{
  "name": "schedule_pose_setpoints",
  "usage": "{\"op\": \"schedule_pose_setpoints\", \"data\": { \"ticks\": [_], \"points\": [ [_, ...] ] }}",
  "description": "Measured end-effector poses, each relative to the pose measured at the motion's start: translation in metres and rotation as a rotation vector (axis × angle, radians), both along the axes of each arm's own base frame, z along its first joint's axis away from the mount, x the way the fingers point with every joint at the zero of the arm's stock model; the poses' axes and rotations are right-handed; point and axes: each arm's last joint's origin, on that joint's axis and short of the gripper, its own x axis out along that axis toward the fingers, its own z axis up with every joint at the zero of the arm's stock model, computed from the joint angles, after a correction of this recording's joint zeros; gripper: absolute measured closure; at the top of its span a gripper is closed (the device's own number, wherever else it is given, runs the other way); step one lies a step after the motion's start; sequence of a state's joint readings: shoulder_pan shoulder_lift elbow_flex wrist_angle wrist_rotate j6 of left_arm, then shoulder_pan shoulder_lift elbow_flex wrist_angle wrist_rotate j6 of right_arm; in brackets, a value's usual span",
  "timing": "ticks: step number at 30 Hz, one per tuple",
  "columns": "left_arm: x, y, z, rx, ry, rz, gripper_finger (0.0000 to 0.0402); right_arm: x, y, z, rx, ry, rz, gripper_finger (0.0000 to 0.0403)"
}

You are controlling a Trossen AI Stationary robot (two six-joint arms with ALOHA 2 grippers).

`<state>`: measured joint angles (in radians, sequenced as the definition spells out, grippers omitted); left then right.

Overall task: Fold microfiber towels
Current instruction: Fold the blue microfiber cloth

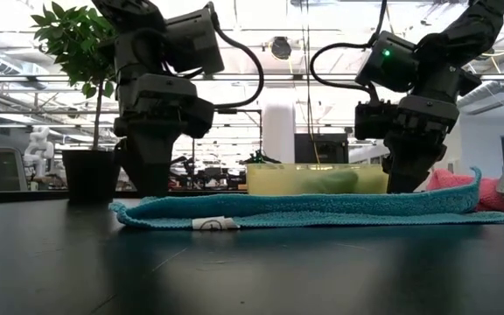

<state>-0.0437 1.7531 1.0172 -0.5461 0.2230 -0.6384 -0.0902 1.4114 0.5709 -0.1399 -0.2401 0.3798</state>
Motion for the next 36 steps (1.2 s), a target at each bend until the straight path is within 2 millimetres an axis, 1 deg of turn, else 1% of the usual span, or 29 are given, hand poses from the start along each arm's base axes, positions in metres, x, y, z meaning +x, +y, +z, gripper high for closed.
{"op": "schedule_pose_setpoints", "data": {
  "ticks": [11,15,21,25,28,30,36],
  "points": [
    [0.0,-0.001,0.0,-0.008,-0.001,-0.005,0.0222,0.0,0.0,0.0,0.0,0.001,0.0,0.0266],
    [0.001,-0.002,-0.004,-0.003,0.007,-0.006,0.0222,0.0,0.0,0.0,0.001,0.001,0.0,0.0266],
    [0.005,-0.001,-0.005,0.013,-0.02,-0.002,0.0222,0.0,0.0,0.0,0.004,0.002,-0.006,0.0266],
    [0.005,-0.004,-0.005,0.006,-0.023,-0.011,0.0225,0.0,0.0,0.0,0.013,0.006,-0.024,0.0277],
    [0.004,-0.008,-0.005,0.005,-0.021,-0.022,0.024,0.0,0.0,-0.001,0.011,0.008,-0.028,0.0296],
    [0.004,-0.01,-0.005,0.006,-0.021,-0.029,0.0258,0.0,0.0,-0.001,0.009,0.009,-0.03,0.0315],
    [0.004,-0.012,-0.005,0.037,-0.022,-0.026,0.0338,-0.001,0.0,-0.001,0.016,0.013,-0.032,0.0388]
  ]
}}
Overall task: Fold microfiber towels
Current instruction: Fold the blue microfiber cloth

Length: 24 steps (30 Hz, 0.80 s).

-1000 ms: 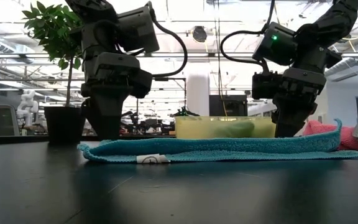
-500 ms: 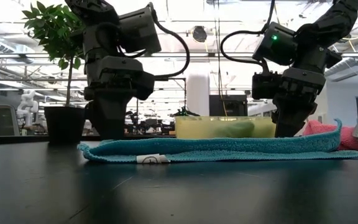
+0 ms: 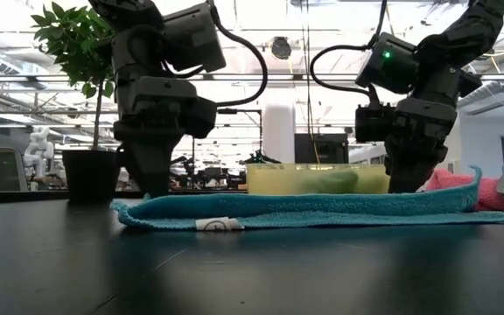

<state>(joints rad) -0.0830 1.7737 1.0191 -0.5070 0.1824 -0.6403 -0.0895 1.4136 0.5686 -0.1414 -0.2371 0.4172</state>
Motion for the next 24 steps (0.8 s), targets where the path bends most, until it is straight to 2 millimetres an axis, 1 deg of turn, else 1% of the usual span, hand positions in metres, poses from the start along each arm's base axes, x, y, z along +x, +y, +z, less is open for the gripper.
{"op": "schedule_pose_setpoints", "data": {
  "ticks": [3,4,10,13,16,20,24],
  "points": [
    [0.0,0.003,0.0,0.043,-0.003,0.018,0.0385,0.001,-0.001,0.0,-0.023,-0.006,-0.014,0.0397],
    [0.0,0.004,0.0,0.056,-0.004,0.023,0.0392,0.001,-0.001,0.0,-0.04,-0.01,-0.029,0.0395],
    [0.001,0.016,0.0,0.121,-0.007,0.075,0.0388,0.006,-0.006,0.003,-0.11,-0.064,-0.089,0.04],
    [0.001,0.021,0.0,0.134,-0.006,0.094,0.0396,0.006,-0.008,0.003,-0.133,-0.061,-0.109,0.0401],
    [0.001,0.024,0.0,0.153,0.0,0.111,0.0391,0.006,-0.008,0.003,-0.135,-0.06,-0.111,0.0401],
    [-0.006,0.026,0.0,0.184,0.059,0.114,0.0389,0.002,-0.008,0.002,-0.134,-0.019,-0.107,0.0402],
    [-0.012,0.026,0.004,0.209,0.09,0.112,0.0396,-0.002,-0.009,0.007,-0.176,-0.012,-0.119,0.0402]
  ]
}}
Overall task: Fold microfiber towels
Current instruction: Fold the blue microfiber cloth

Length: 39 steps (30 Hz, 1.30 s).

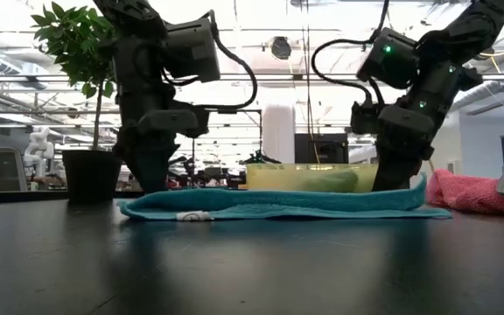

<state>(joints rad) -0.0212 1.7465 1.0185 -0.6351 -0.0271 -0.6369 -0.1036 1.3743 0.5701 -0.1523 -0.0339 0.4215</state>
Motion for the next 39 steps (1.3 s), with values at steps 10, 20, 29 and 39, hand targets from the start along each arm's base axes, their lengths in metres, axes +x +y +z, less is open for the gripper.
{"op": "schedule_pose_setpoints", "data": {
  "ticks": [10,20,29,39],
  "points": [
    [-0.006,0.002,0.031,0.077,-0.112,0.009,0.0397,-0.007,0.001,0.024,-0.049,-0.099,-0.005,0.0402],
    [-0.01,-0.014,0.038,0.096,-0.133,-0.039,0.0397,-0.015,0.013,0.031,-0.049,-0.088,0.052,0.0403],
    [-0.013,-0.032,0.037,0.115,-0.124,-0.082,0.0395,-0.02,0.034,0.04,-0.031,-0.126,0.083,0.0403],
    [-0.014,-0.044,0.037,0.069,-0.134,-0.063,0.0387,-0.02,0.059,0.049,0.005,-0.14,0.106,0.0403]
  ]
}}
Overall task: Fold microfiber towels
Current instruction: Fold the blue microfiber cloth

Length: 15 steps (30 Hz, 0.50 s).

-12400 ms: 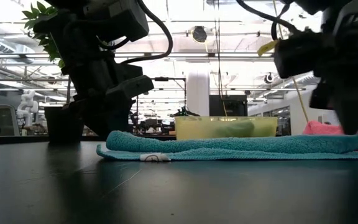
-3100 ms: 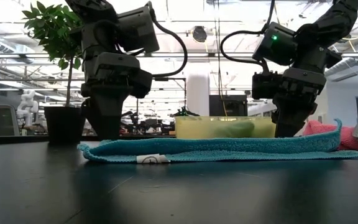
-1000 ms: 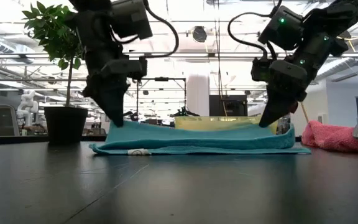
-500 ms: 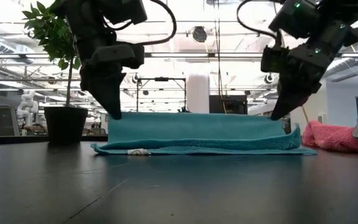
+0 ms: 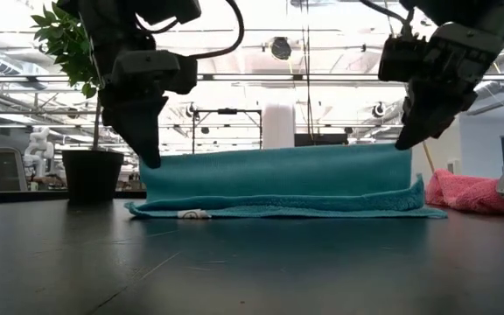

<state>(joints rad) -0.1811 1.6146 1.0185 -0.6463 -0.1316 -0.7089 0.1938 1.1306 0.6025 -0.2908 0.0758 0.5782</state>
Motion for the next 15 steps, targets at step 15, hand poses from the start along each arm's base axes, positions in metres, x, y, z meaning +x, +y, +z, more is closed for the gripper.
{"op": "schedule_pose_setpoints", "data": {
  "ticks": [15],
  "points": [
    [-0.005,-0.036,0.001,-0.083,-0.032,0.026,0.0392,-0.003,0.022,-0.009,0.046,0.062,0.013,0.0403]
  ]
}}
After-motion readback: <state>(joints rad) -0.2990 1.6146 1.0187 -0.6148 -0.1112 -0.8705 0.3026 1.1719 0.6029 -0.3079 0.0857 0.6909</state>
